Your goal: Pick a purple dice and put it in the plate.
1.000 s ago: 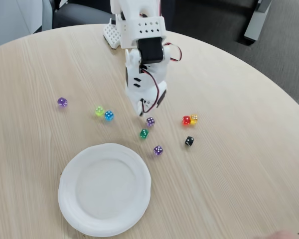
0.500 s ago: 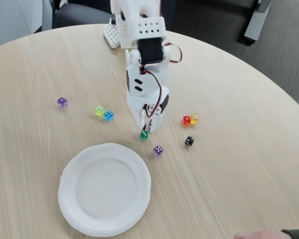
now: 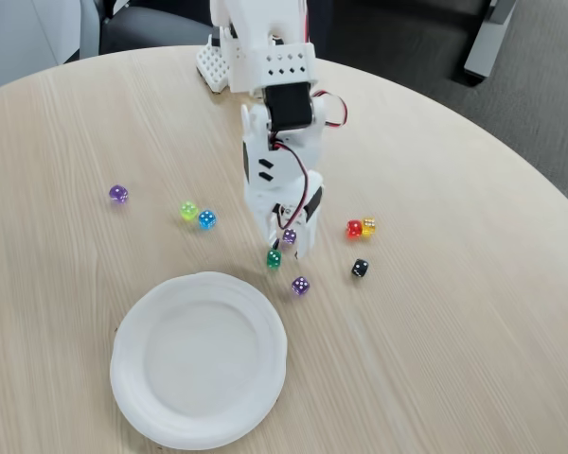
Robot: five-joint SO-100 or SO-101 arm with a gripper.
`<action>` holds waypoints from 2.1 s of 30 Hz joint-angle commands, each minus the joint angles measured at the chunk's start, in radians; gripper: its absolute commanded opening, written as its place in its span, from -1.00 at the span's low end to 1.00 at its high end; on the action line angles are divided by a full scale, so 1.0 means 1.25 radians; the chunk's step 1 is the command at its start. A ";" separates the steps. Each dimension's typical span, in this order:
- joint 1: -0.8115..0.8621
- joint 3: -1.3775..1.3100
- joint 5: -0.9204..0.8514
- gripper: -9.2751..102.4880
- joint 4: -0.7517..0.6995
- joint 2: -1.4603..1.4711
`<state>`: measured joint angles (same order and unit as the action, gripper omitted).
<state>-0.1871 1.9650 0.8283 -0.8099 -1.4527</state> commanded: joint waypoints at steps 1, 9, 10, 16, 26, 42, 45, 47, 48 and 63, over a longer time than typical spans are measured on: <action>-0.005 -0.013 0.013 -0.61 -0.006 0.002; -0.060 -0.004 0.063 -0.63 -0.009 0.000; -0.075 -0.004 0.067 -0.63 -0.009 -0.006; -0.169 -0.002 0.070 -0.65 -0.010 -0.010; -0.179 -0.002 0.032 -0.62 -0.005 -0.002; -0.177 -0.011 0.040 -0.56 -0.178 -0.011; -0.177 -0.011 0.032 -0.55 -0.231 -0.011; -0.177 -0.011 0.027 -0.55 -0.254 -0.012; -0.177 -0.011 0.026 -0.55 -0.263 -0.012; -0.177 -0.002 0.017 -0.57 -0.351 -0.012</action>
<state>-0.4096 1.9574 0.8560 -1.2318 -1.4511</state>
